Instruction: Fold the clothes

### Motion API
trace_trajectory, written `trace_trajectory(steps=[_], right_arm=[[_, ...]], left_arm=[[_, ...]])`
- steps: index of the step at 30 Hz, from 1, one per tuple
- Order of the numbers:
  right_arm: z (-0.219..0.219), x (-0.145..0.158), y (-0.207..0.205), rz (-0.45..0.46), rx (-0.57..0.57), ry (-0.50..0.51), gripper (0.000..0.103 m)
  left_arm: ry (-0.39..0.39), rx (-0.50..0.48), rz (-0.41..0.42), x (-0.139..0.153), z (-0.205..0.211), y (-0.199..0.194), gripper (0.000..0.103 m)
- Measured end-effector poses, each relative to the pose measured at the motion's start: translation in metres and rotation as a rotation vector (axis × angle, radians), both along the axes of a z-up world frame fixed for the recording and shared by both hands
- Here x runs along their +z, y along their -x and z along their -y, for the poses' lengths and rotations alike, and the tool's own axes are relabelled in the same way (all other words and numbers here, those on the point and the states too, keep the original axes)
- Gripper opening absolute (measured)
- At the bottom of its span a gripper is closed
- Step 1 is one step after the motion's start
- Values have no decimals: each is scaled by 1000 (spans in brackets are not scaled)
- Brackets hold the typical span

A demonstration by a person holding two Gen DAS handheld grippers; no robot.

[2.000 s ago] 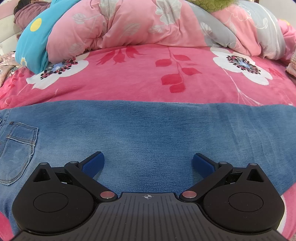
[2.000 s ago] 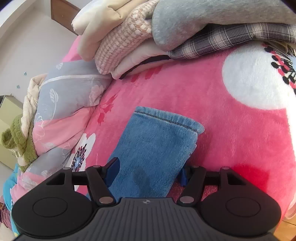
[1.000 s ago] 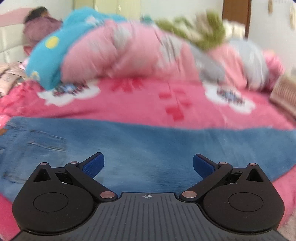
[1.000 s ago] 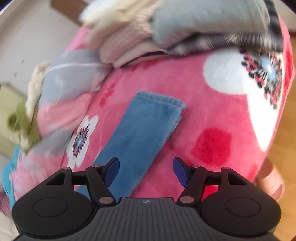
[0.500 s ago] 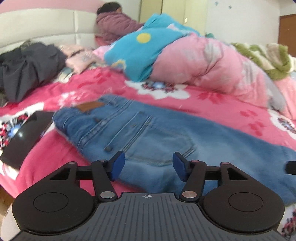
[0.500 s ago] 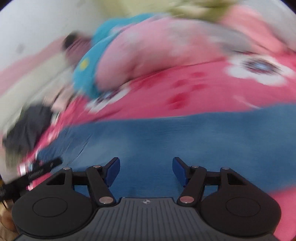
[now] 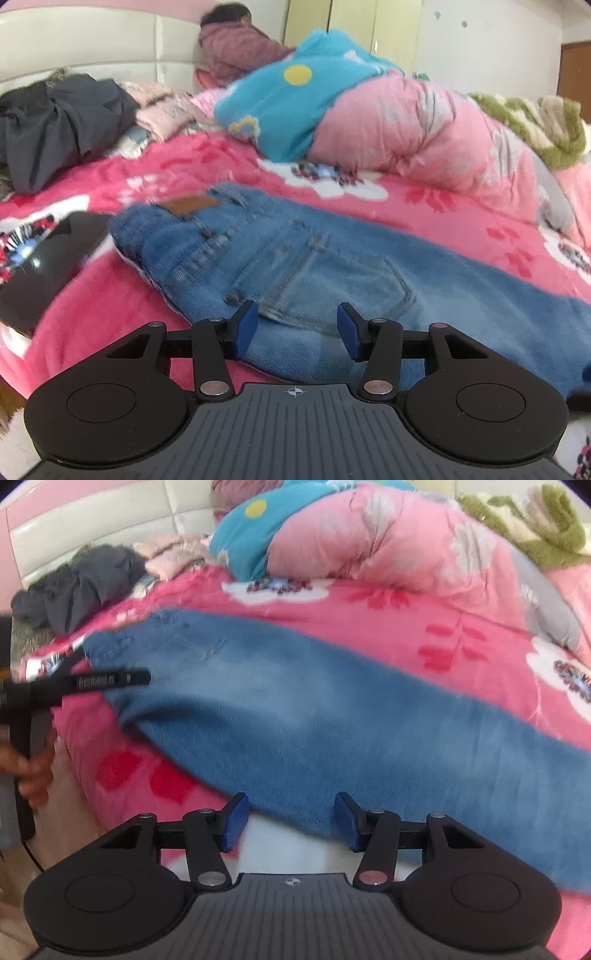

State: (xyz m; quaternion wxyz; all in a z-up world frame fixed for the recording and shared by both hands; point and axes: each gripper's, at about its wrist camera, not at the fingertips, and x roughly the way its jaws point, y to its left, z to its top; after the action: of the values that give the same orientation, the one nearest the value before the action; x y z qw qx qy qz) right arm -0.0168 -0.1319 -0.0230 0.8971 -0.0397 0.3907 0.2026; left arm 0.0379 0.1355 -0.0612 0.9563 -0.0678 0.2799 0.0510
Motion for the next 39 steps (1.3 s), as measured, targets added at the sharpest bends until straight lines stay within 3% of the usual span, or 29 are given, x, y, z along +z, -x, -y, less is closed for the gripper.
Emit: trace_trajectory(steps=[4,6,8,10,16,22,29,31,34,36,39], right_arm=[[-3,9,-17,98,-40,-77,58],[-2,-10,-29,62,-72,-80,58],[1,-31,-37,17,-97,-83,58],[9,-39,-30,59,-91,-126,59],[11,-37,-29,61,-85,-122,60],[10,-39,-32,68,-86,-125,61],[13,-42,-33,80,-80,-140,61],[14,-43,-32,84,-78,-145,63],[14,-43,-32,90,-72,-151,65],[14,-44,-31,97,-68,-149,65],[16,-44,-29,103,-62,-159,65]], left_arm=[[-1,25,11,1,-10,-9,49],[-2,38,16,1,-15,-14,50],[4,48,18,0,-21,-20,41],[60,38,27,-8,-34,-23,37],[26,64,115,12,-38,-11,39],[23,64,61,-6,-55,-32,33],[147,61,78,10,-68,-30,33],[96,27,85,17,-58,-37,34],[86,2,30,14,-48,-63,34],[81,48,-26,-1,-51,-80,32],[11,64,-13,-3,-47,-80,30]])
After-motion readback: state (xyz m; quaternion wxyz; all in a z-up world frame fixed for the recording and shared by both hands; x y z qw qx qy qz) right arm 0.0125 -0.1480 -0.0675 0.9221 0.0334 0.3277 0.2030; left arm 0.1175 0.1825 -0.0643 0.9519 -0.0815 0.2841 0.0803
